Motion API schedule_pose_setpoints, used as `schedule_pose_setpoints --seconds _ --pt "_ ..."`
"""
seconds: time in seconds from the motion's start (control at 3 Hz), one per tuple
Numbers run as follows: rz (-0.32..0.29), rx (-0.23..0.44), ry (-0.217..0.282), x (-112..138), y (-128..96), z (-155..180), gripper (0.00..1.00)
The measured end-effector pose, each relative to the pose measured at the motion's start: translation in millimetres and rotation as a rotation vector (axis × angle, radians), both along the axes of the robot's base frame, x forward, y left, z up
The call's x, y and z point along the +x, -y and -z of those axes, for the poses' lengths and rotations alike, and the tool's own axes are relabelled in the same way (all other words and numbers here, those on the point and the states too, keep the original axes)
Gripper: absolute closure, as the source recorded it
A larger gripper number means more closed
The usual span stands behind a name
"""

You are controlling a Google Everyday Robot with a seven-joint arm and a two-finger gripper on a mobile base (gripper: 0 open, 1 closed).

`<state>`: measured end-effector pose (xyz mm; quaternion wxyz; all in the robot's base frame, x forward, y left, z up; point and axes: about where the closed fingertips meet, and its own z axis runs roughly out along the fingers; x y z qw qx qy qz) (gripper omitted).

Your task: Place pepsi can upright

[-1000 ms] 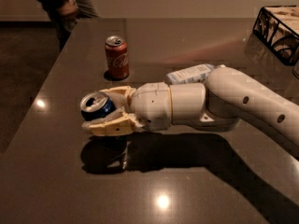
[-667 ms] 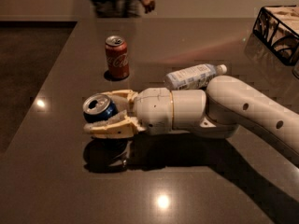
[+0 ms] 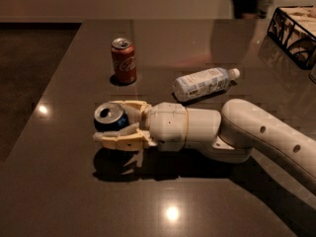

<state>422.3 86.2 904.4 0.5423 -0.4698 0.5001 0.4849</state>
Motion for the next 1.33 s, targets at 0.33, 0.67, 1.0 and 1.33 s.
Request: schedule_pose_setpoints --seconds 0.33,0.67,1.0,1.33 --pt "-0.005 -0.004 0.002 -1.1 -2.1 -0.7 0.27" --pt "-0.009 -0.004 0.003 -2.1 -3.9 -1.3 0.04" --pt "-0.012 -0.005 0.004 -2.8 -5.0 -1.7 0.0" --pt "-0.012 -0.005 0.004 -2.8 -5.0 -1.7 0.0"
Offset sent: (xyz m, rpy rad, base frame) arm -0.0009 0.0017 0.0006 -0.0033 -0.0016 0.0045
